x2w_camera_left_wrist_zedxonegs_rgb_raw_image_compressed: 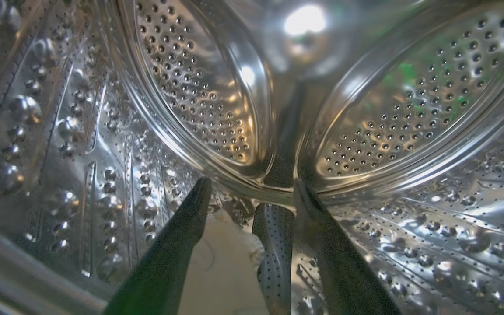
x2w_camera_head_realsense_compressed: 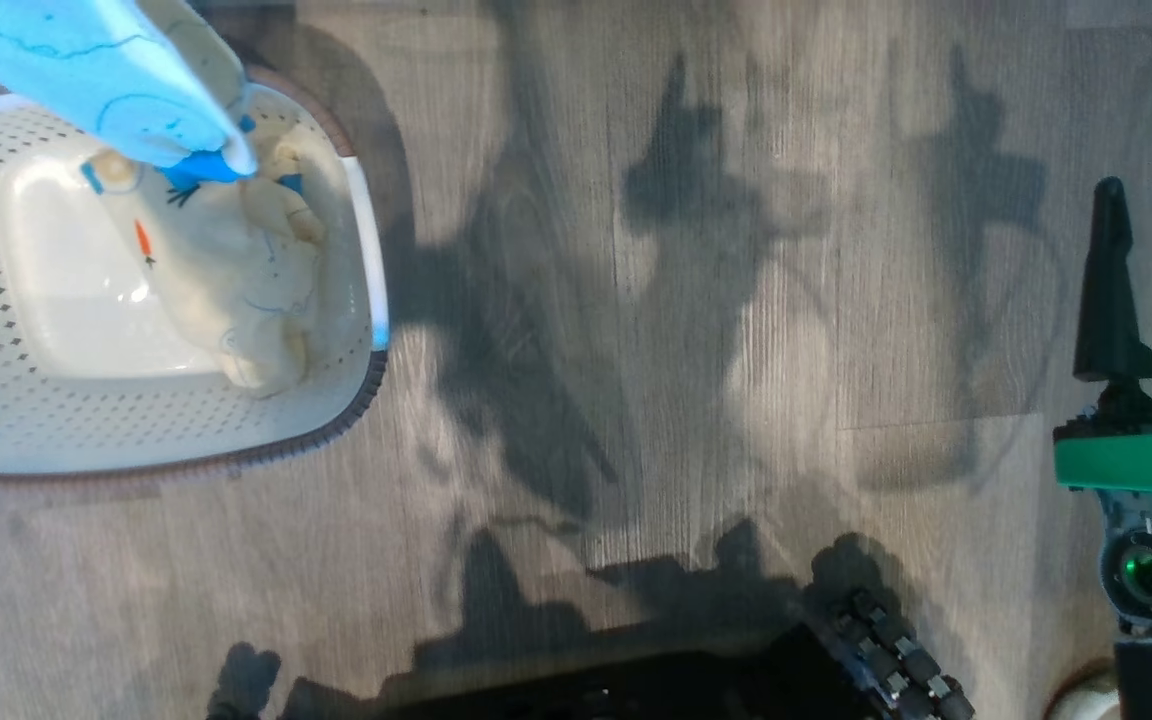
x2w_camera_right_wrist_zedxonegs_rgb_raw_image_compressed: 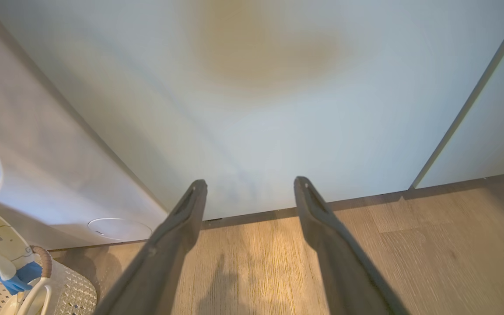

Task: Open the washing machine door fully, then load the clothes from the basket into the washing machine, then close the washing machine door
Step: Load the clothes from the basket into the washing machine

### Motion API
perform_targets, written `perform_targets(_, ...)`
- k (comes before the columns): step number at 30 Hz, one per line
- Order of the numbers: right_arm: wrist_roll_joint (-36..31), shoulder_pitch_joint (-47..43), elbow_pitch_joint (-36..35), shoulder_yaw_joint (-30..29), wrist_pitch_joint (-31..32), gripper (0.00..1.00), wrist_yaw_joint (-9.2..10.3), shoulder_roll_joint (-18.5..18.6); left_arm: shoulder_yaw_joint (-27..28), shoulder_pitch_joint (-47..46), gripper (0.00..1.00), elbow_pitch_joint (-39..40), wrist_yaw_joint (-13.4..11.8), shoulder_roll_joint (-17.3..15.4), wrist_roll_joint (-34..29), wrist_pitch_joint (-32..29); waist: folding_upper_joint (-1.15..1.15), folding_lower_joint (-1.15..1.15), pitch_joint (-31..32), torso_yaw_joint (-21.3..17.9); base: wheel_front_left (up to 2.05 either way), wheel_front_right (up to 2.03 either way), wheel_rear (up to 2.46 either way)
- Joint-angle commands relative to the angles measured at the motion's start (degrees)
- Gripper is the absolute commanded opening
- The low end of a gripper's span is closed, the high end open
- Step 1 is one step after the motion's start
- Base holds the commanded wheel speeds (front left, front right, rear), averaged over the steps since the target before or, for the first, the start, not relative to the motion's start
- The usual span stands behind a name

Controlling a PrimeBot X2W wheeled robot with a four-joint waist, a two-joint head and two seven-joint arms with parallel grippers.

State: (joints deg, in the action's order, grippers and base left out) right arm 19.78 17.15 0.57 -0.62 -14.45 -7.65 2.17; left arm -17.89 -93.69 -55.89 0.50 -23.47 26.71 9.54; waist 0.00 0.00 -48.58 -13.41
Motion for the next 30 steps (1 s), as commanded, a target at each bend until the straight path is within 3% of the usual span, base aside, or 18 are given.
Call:
perform_targets(1, -0.32, -0.63, -1.26, 0.38, -0.54, 1.00, 0.16, 0.71, 0.65, 0.40, 1.00, 1.34, 0.10, -1.95, 0.16, 0.34, 0.00, 0.00, 0.55, 0.37, 0.00, 0.00, 0.00)
perform_targets(12, -1.78, -1.97, -1.57, -1.54, -0.55, 1.00, 0.16, 0.71, 0.67, 14.00, 1.00, 7.17, -1.47, -1.18, 1.64, 3.30, 0.00, 0.00, 5.16, 2.61, 0.00, 0.00, 0.00)
perform_targets(30, -5.22, -5.40, -1.20, -4.09, -0.55, 1.00, 0.16, 0.71, 0.36, 47.92, 1.00, 37.93, -11.81, 0.32, 2.04, 4.92, 0.00, 0.00, 14.57, 7.10, 0.00, 0.00, 0.00)
